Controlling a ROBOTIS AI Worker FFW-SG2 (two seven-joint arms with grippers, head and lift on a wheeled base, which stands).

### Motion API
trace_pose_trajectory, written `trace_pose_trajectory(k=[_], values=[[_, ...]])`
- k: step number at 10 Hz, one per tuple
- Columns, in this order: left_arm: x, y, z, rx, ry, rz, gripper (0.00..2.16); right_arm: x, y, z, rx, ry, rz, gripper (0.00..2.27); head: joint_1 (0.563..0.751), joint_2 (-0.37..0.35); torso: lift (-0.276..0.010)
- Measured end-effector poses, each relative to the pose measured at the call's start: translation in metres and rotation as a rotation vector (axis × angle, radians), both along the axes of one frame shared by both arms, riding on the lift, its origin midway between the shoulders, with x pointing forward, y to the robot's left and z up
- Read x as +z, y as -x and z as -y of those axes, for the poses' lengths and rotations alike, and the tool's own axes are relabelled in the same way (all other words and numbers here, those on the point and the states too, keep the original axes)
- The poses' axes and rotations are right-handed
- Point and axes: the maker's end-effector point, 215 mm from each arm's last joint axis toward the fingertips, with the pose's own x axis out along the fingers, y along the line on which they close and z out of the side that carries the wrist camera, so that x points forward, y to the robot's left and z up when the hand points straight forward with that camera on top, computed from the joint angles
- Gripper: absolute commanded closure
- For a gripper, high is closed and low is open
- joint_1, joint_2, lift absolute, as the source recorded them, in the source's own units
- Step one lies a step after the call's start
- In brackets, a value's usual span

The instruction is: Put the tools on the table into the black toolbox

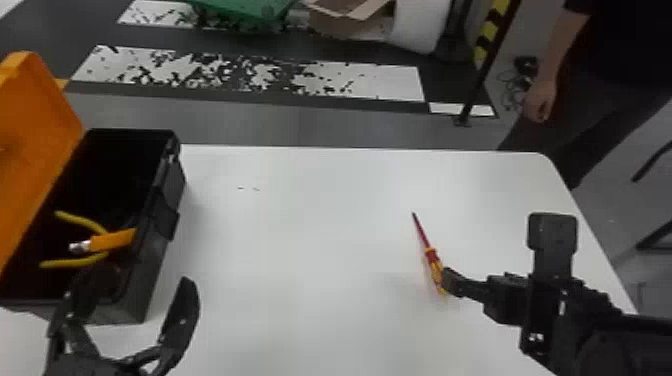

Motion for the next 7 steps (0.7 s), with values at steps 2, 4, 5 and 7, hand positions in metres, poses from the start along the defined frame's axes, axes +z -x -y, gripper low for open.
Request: trace_pose_trajectory(k=[2,4,5,7], values=[[-0.003,0.001,0.004,-0.008,0.002,-0.005,0.07,-0.010,-0.009,0.000,-0.007,0.005,-0.028,0.05,0.695,-0.082,-0.075],[-0.003,0.001,0.005,-0.010,0.003,-0.005,0.07,-0.020,-0.019,-0.008,0.002,0.006,-0.060,0.05,0.695,-0.074,-0.075],[-0.003,0.001,0.005,-0.011,0.003,-0.003,0.07,-0.024,-0.023,-0.011,0.009,0.016,-0.079,0.05,0.695,-0.067,-0.075],[-0.003,0.001,0.006,-0.012,0.002,-0.003,0.07,-0.031,-0.031,-0.017,0.019,0.031,-0.112,0.05,0.695,-0.056,-0.075]])
